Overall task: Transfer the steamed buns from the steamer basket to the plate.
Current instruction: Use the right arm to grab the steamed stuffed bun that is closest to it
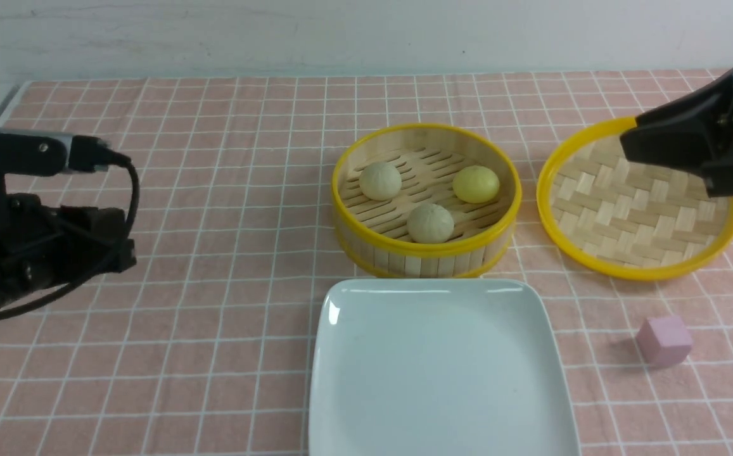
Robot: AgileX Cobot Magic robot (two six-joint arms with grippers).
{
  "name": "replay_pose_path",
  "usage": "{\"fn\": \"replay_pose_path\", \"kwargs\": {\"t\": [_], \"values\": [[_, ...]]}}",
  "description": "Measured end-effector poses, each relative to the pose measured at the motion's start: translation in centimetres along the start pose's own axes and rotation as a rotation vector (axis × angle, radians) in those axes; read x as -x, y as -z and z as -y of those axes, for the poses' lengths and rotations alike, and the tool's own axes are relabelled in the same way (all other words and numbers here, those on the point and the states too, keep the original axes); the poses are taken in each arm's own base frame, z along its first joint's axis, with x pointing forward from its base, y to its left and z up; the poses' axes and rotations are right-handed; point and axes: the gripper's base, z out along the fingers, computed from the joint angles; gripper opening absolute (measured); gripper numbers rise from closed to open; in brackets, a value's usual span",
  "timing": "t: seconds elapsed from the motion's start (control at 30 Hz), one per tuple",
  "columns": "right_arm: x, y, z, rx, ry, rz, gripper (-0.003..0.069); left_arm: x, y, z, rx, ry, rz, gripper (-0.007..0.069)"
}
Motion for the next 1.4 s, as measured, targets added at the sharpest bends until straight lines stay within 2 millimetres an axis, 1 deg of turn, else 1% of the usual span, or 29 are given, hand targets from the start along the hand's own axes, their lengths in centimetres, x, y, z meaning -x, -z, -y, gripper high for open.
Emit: {"fn": "replay_pose_path", "kwargs": {"t": [0.03, 0.1, 0.13, 0.23, 0.27, 0.3, 0.33, 0.43, 0.53, 0.6, 0.63, 0.73, 0.77, 0.8, 0.83, 0.9, 0.97, 1.03, 1.07, 1.1, 1.13, 1.2, 1.23, 1.3, 1.33, 1.4], "values": [[0.0, 0.0, 0.0, 0.001, -0.001, 0.002, 0.0242, 0.0, 0.0, 0.1, -0.016, 0.017, 0.002, 0.0226], [0.1, 0.0, 0.0, 0.002, -0.006, 0.006, 0.0242, 0.1, 0.1, 1.0, -0.105, 0.122, 0.007, 0.0232], [0.1, 0.0, 0.0, 0.002, -0.006, 0.006, 0.0242, 0.1, 0.1, 1.1, -0.121, 0.141, 0.006, 0.0232], [0.1, 0.0, 0.0, 0.003, -0.007, 0.008, 0.0242, 0.3, 0.4, 2.5, -0.28, 0.309, -0.011, 0.0236], [0.1, 0.0, 0.0, 0.003, -0.007, 0.008, 0.0242, 0.3, 0.4, 2.6, -0.289, 0.316, -0.012, 0.0236], [0.1, 0.0, 0.0, 0.003, -0.007, 0.008, 0.0242, 0.4, 0.6, 3.2, -0.357, 0.376, -0.026, 0.0236], [0.1, 0.0, 0.0, 0.003, -0.007, 0.008, 0.0242, 0.4, 0.6, 3.2, -0.366, 0.382, -0.029, 0.0236], [0.1, 0.0, 0.0, 0.003, -0.008, 0.008, 0.0242, 0.4, 1.2, 4.5, -0.515, 0.461, -0.078, 0.0236], [0.1, 0.0, 0.0, 0.003, -0.009, 0.009, 0.0242, 0.0, 1.9, 5.5, -0.64, 0.427, -0.153, 0.0236], [0.1, 0.0, 0.0, 0.003, -0.009, 0.009, 0.0242, -0.2, 2.1, 5.8, -0.676, 0.397, -0.187, 0.0236], [0.0, -0.1, 0.0, 0.004, -0.01, 0.007, 0.0242, -0.6, 2.5, 6.2, -0.722, 0.357, -0.236, 0.0236], [-0.1, -0.3, 0.2, 0.007, -0.019, 0.004, 0.0242, -2.0, 3.2, 6.5, -0.765, 0.275, -0.389, 0.0236], [-0.1, -0.4, 0.2, 0.008, -0.022, 0.003, 0.0242, -2.1, 3.2, 6.5, -0.761, 0.27, -0.399, 0.0236], [-0.2, -0.6, 0.3, 0.011, -0.027, 0.0, 0.0242, -2.6, 3.3, 6.4, -0.75, 0.251, -0.452, 0.0236], [-0.4, -1.1, 0.6, 0.019, -0.043, -0.008, 0.0242, -3.2, 3.3, 6.1, -0.713, 0.228, -0.518, 0.0237], [-0.6, -1.4, 0.8, 0.025, -0.056, -0.013, 0.0242, -3.9, 3.2, 5.4, -0.616, 0.18, -0.591, 0.0237], [-0.7, -1.6, 0.9, 0.026, -0.063, -0.013, 0.0242, -4.3, 2.8, 4.5, -0.506, 0.132, -0.62, 0.0237], [-0.5, -1.7, 0.9, 0.023, -0.049, 0.004, 0.0242, -4.1, 2.4, 3.2, -0.37, 0.057, -0.618, 0.0237], [-0.5, -1.7, 0.9, 0.024, -0.044, 0.007, 0.0242, -4.1, 2.3, 3.0, -0.347, 0.044, -0.616, 0.0237], [-0.4, -1.7, 0.9, 0.024, -0.03, 0.015, 0.0242, -3.8, 2.1, 2.6, -0.3, 0.016, -0.603, 0.0237], [-0.3, -1.6, 0.9, 0.026, -0.013, 0.025, 0.0242, -2.7, 1.7, 1.5, -0.186, -0.049, -0.553, 0.0238], [-0.3, -1.6, 0.9, 0.029, -0.011, 0.027, 0.0242, -1.6, 1.5, 0.6, -0.097, -0.099, -0.5, 0.0239], [-0.3, -1.6, 0.9, 0.03, -0.011, 0.027, 0.0242, -1.3, 1.5, 0.5, -0.084, -0.116, -0.494, 0.0239], [-0.3, -1.6, 0.8, 0.032, -0.006, 0.027, 0.0242, 0.6, 1.4, -0.4, 0.006, -0.185, -0.43, 0.0239], [-0.3, -1.6, 0.8, 0.033, -0.006, 0.026, 0.0242, 0.8, 1.5, -0.4, 0.013, -0.186, -0.422, 0.0239], [-0.3, -1.6, 0.8, 0.035, -0.005, 0.026, 0.0242, 2.9, 1.7, -0.7, 0.054, -0.21, -0.367, 0.024]]}}
